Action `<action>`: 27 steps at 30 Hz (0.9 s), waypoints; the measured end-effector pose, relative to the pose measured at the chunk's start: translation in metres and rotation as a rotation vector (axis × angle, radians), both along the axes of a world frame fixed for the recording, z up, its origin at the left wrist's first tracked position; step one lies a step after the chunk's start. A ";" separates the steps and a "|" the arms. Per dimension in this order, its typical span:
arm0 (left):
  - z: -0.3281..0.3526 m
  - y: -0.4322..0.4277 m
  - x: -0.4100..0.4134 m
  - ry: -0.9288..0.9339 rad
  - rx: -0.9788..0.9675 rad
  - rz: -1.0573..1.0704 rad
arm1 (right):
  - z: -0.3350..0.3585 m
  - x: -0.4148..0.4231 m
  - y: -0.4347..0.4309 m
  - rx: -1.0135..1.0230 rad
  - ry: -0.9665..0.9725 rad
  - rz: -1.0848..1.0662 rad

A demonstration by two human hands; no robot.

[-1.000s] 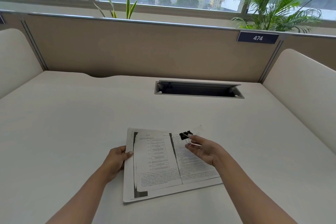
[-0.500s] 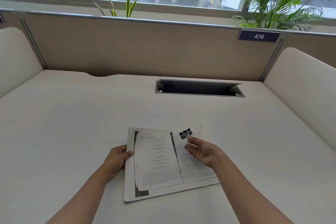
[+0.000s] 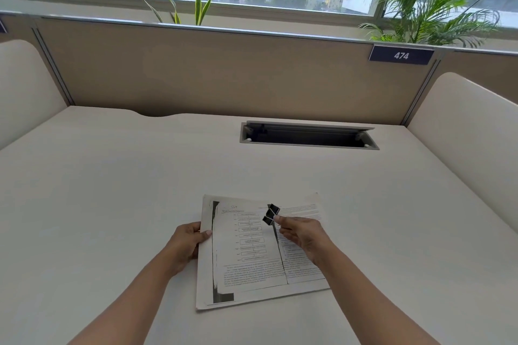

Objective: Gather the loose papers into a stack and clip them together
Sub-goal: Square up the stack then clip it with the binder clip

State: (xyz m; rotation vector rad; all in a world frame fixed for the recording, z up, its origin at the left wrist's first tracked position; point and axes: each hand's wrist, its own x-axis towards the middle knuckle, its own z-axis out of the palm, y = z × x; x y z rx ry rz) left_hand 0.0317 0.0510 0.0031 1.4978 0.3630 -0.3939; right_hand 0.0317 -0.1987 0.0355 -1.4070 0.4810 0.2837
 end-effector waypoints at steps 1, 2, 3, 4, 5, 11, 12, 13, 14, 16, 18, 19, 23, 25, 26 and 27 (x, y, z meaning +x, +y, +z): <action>0.001 -0.002 0.000 0.003 -0.001 -0.004 | -0.001 0.000 0.001 -0.010 -0.014 0.007; 0.001 -0.003 0.000 0.005 -0.001 -0.007 | -0.002 0.000 0.003 -0.009 -0.020 0.010; 0.001 -0.004 0.000 0.008 0.001 -0.011 | -0.002 0.000 0.004 0.006 -0.020 0.012; 0.001 -0.005 0.001 0.013 0.004 -0.014 | -0.002 0.001 0.005 0.029 -0.013 0.009; 0.002 -0.006 0.001 0.018 0.005 -0.019 | -0.001 0.001 0.006 0.059 0.003 0.004; 0.007 -0.011 0.006 0.060 0.020 -0.035 | -0.004 0.002 0.009 0.269 0.093 -0.045; 0.007 -0.012 0.007 0.063 0.024 -0.030 | -0.005 0.001 0.009 0.293 0.095 -0.048; 0.008 -0.012 0.007 0.064 0.023 -0.023 | -0.005 0.001 0.010 0.315 0.096 -0.047; 0.009 -0.013 0.008 0.067 0.019 -0.011 | -0.006 0.000 0.011 0.334 0.096 -0.044; 0.012 -0.016 0.009 0.078 0.006 0.035 | -0.007 0.000 0.014 0.360 0.096 -0.043; 0.015 -0.019 0.010 0.080 0.005 0.087 | -0.007 0.000 0.016 0.371 0.085 -0.052; 0.015 -0.021 0.010 0.068 0.010 0.104 | -0.006 0.000 0.017 0.369 0.073 -0.061; 0.016 -0.020 0.014 0.028 0.029 0.131 | 0.001 0.000 0.020 0.336 -0.031 -0.116; 0.015 -0.017 0.016 0.017 0.009 0.150 | 0.004 0.000 0.021 0.301 -0.099 -0.152; 0.015 -0.016 0.017 0.013 0.007 0.155 | 0.006 0.000 0.021 0.281 -0.136 -0.167; 0.015 -0.015 0.018 0.012 0.009 0.157 | 0.007 -0.001 0.021 0.266 -0.174 -0.181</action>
